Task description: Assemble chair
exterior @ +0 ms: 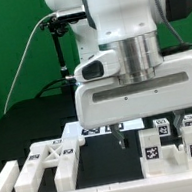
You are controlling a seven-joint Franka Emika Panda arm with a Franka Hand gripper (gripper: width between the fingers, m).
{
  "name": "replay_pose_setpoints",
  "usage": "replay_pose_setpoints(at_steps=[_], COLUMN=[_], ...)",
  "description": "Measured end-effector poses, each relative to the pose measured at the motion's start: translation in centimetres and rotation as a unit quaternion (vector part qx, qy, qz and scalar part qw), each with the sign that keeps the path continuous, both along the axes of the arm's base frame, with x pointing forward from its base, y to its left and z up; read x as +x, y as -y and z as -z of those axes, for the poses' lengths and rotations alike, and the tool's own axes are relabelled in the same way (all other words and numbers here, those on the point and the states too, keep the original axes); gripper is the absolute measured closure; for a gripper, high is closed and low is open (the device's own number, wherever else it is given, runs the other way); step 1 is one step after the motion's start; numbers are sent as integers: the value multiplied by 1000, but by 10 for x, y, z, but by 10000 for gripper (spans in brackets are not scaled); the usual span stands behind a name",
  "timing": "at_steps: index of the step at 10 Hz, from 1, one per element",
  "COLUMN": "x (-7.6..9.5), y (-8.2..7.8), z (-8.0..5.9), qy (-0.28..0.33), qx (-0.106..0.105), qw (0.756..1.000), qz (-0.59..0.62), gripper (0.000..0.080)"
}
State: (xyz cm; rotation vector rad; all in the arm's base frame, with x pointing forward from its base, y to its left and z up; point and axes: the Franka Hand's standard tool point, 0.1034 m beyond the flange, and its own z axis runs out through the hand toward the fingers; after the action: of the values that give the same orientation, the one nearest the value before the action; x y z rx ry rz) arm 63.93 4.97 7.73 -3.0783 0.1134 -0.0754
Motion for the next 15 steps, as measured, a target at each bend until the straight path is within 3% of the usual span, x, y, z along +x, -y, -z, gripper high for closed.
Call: replay_pose_setpoints(at_steps=[1,2,3,5,8,10,11,12,13,14,15], x=[1,1,1,1,1,4,4,3,5,6,6], y=[1,1,1,0,0,-1,-2,-2,-2,-1,-1], z=[0,1,1,1,1,2,2,2,2,2,2], qy=[4,3,3,-2,-8,-16,-23,-34,-32,-31,-30], qx=[0,0,1,6,14,22,32,46,57,67,66], qw=[1000,1000,1000,995,981,944,910,854,826,813,820], qz=[4,4,20,95,194,330,412,517,560,577,567], gripper=[150,276,276,515,514,514,514,514,514,514,500])
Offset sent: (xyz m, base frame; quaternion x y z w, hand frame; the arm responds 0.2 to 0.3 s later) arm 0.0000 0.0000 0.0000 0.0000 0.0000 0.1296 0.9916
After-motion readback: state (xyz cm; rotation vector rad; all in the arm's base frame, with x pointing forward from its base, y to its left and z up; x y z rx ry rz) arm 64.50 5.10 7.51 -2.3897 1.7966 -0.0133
